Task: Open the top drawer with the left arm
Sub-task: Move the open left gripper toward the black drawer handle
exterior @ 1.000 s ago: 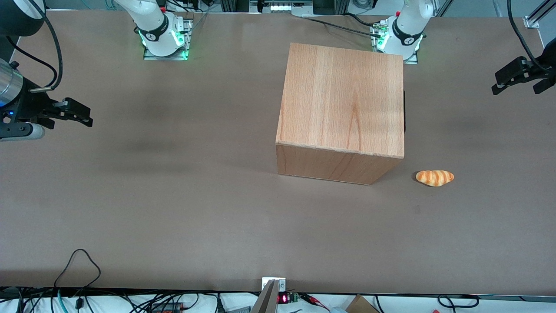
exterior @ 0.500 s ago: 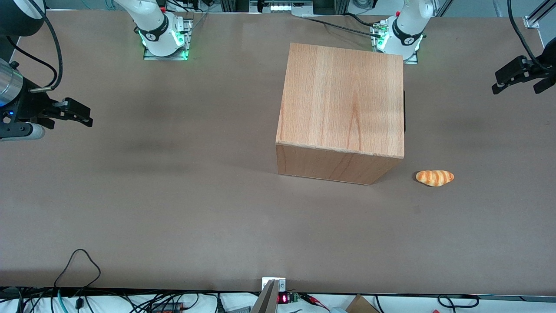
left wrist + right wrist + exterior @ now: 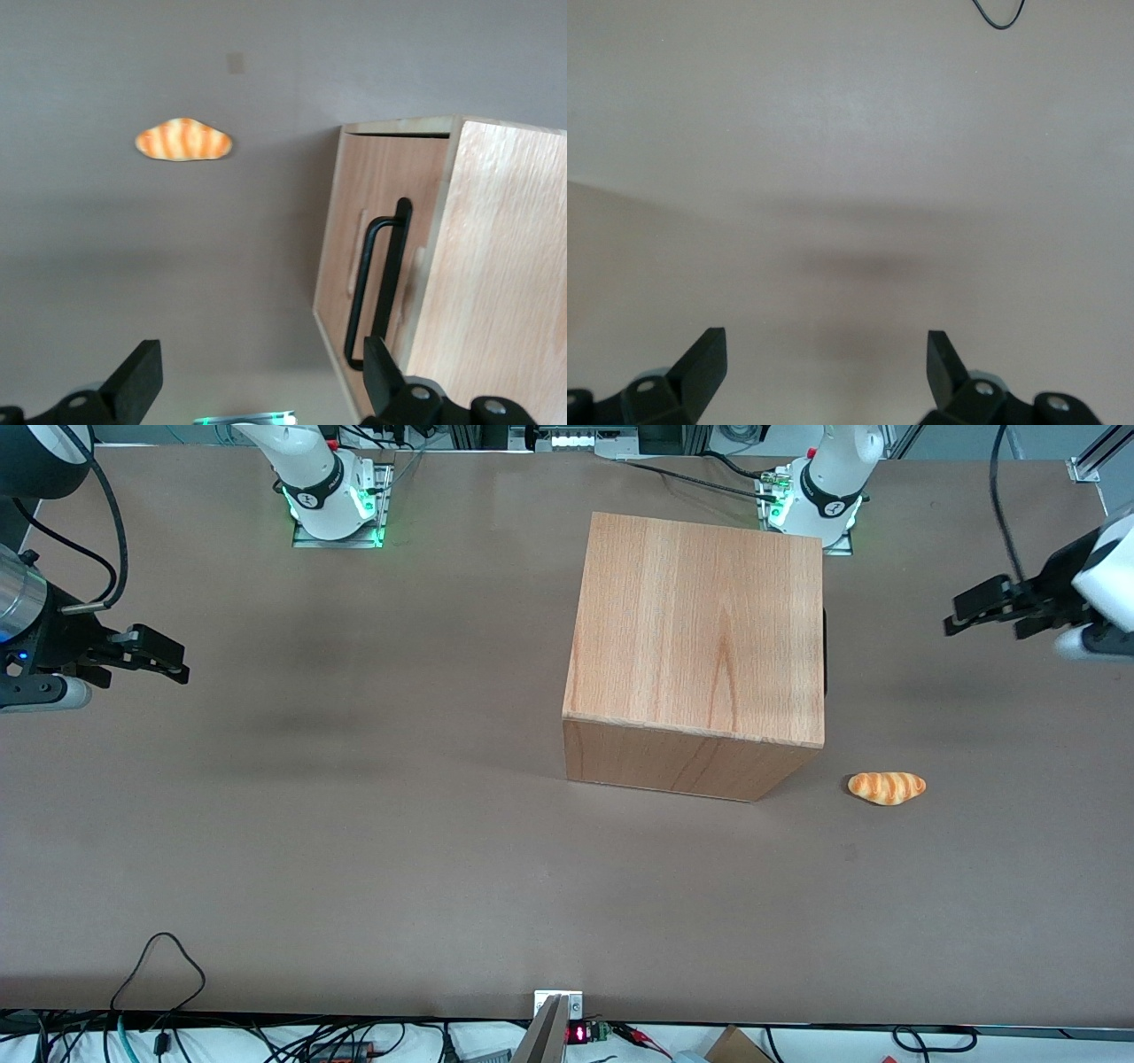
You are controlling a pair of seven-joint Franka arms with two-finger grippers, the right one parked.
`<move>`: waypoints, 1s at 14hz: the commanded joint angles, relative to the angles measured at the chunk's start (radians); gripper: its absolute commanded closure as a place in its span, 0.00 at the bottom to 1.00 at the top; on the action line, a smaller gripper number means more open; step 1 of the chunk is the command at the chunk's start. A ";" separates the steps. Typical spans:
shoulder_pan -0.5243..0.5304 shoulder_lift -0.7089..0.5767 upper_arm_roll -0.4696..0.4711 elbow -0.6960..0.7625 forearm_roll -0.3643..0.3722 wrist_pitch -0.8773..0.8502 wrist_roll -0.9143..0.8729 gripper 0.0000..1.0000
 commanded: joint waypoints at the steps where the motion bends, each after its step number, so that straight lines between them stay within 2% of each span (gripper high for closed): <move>1: 0.000 0.003 -0.010 -0.089 -0.076 0.094 0.001 0.00; 5: 0.000 0.039 -0.043 -0.150 -0.090 0.119 0.032 0.00; 14: 0.000 0.072 -0.045 -0.257 -0.136 0.192 0.107 0.00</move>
